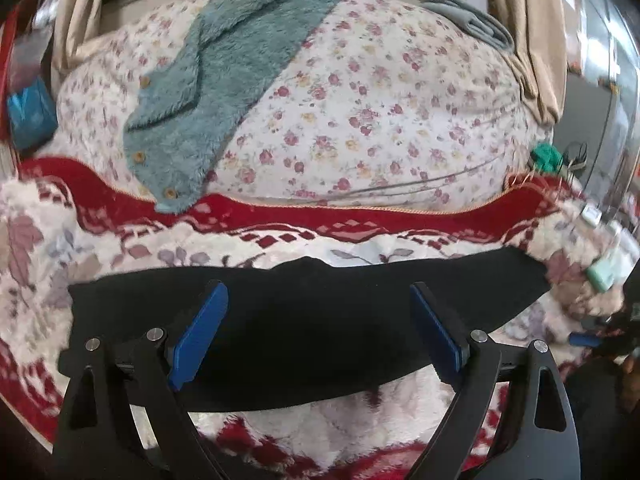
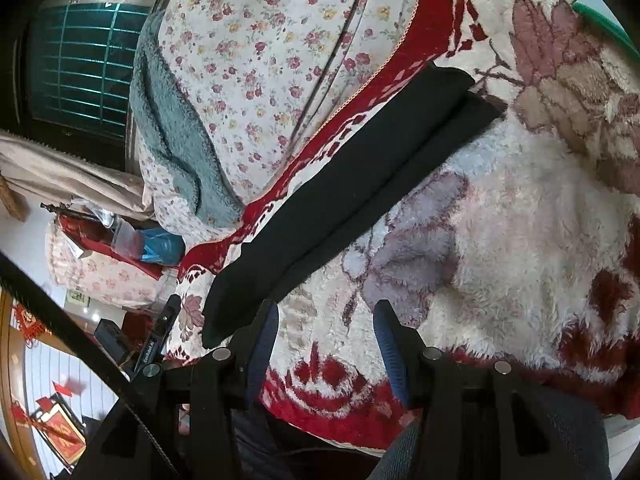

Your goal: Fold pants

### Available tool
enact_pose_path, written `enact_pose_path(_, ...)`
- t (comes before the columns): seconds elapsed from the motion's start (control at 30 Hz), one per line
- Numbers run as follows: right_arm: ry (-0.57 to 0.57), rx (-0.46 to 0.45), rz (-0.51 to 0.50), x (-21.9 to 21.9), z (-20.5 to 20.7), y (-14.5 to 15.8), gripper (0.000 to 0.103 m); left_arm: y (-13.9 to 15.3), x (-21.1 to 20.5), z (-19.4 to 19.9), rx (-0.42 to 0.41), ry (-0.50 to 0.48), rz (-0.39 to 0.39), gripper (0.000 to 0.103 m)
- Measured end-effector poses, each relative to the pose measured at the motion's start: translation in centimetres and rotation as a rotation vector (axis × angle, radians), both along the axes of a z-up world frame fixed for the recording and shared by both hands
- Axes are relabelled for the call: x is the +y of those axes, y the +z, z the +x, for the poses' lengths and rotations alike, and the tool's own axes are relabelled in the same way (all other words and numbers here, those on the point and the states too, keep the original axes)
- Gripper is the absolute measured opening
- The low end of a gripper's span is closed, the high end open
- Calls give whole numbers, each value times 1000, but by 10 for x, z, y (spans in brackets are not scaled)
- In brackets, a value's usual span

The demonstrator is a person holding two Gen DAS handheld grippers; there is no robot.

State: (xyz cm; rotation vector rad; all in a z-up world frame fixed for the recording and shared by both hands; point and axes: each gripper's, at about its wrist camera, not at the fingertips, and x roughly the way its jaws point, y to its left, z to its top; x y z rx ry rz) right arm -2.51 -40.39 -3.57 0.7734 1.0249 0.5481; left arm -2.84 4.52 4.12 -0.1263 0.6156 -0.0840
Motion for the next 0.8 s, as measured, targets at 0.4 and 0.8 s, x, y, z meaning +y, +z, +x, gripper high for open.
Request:
enact_pose_path(0.4,2,1,-4,2,0,1,48,3,15,-5,-6,-30,-160,91)
enact_pose_path(0.8,4,4,2,2,1,2,48,-4,3,0,36,-97,-135,91)
